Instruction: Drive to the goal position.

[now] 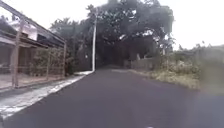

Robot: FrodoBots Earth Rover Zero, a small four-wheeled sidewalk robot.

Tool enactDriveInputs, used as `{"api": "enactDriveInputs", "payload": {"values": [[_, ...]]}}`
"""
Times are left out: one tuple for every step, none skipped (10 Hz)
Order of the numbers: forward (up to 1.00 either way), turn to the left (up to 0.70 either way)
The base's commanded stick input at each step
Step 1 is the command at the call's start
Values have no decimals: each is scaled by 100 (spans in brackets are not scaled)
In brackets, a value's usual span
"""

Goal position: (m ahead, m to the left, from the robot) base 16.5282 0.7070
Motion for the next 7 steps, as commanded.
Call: {"api": "enactDriveInputs", "payload": {"values": [[50,0],[50,0],[50,0],[50,0],[50,-15],[50,-50],[50,-50]]}}
